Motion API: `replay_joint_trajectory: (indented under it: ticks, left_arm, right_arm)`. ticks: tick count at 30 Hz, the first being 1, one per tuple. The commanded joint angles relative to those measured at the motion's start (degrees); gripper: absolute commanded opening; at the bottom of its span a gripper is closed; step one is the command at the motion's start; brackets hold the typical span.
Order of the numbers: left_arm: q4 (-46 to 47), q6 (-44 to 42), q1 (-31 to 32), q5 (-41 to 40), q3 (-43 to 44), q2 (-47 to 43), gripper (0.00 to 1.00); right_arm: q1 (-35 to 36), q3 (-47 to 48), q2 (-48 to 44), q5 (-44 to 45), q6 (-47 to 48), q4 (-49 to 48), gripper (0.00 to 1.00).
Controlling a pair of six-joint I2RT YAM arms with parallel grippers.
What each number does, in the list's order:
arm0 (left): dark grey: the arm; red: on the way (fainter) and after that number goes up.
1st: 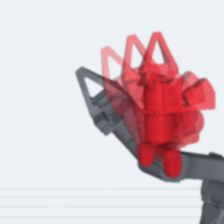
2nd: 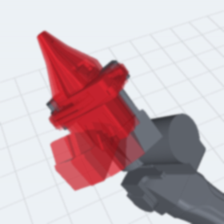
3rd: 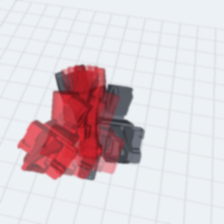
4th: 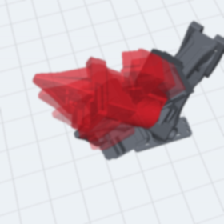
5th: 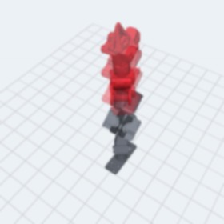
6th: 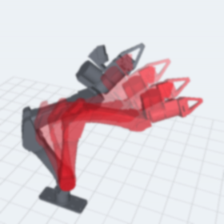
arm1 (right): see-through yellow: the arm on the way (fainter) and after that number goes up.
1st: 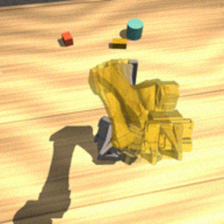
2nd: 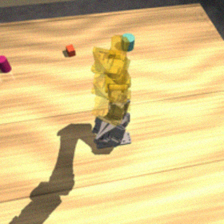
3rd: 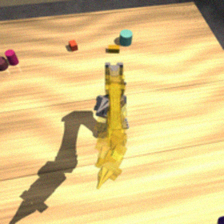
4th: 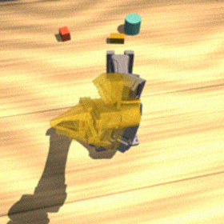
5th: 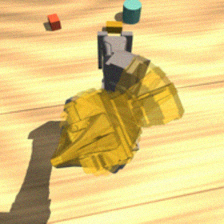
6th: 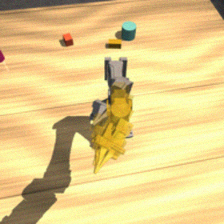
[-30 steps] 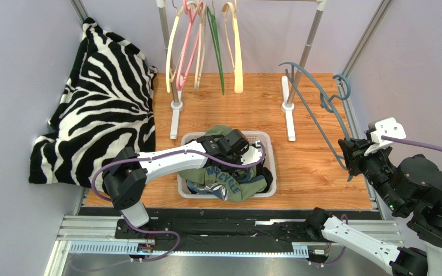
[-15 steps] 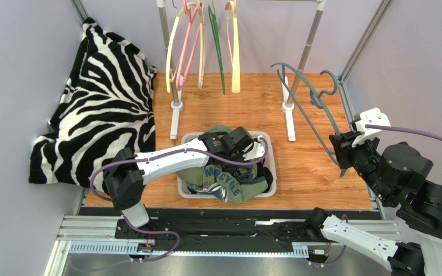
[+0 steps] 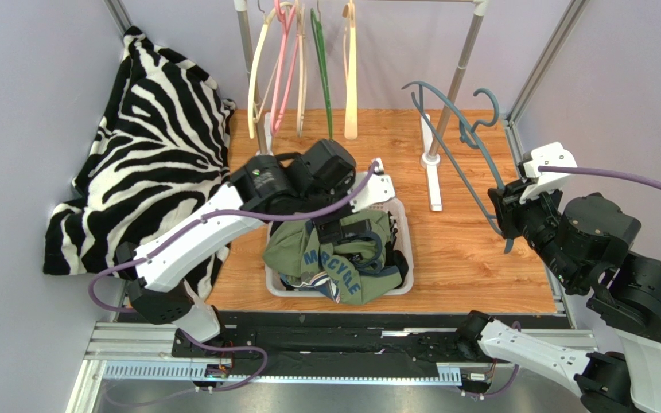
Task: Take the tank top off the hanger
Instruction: Place the tank top in the bin, then place the hanger at the clothesline.
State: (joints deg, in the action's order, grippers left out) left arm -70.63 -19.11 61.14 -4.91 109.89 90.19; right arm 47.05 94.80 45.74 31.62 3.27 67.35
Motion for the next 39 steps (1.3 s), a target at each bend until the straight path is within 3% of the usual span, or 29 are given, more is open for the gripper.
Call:
replay_joint_trajectory:
  ticks: [1,6,13,15,22,25,31,39]
  left_arm:
    - [-8.9,-0.7,0.3,6.9,13.9,-3.2,0.99]
    - [-8.6,-3.1,0.3,6.0,28.9,-7.7,0.99]
    - [0.8,-5.5,-1.4,-14.1,29.1,-16.4,0.99]
    - [1.7,-6.0,-4.6,-15.3,27.2,-18.5,0.99]
    - [2.2,-4.8,-14.8,-14.2,23.0,-24.4,0.99]
    - [3.1,-4.8,-16.3,-14.6,19.1,-26.1,0.99]
    - [8.4,-6.7,-16.9,-16.5,15.2,-25.7,0.99]
    - [17.1,-4.5,-27.6,-7.6,13.2,-22.8,0.99]
  right_arm:
    - [-0.2,3.4,2.0,2.1,0.2,-0.7,0.0]
    - [-0.2,6.4,5.9,4.3,0.7,-1.4,0.0]
    - [-0.5,7.4,13.3,9.0,3.1,-7.6,0.0]
    - [-1.1,7.7,15.9,9.3,3.5,-10.0,0.0]
    - [-13.4,9.3,20.3,-0.8,0.7,-16.4,0.0]
    - [-17.2,10.7,23.6,-6.7,-1.0,-18.2,0.0]
    - [-17.6,16.5,29.8,-8.9,-0.8,-19.6,0.0]
    - [-19.2,22.4,33.8,-12.4,-1.3,-18.9,0.0]
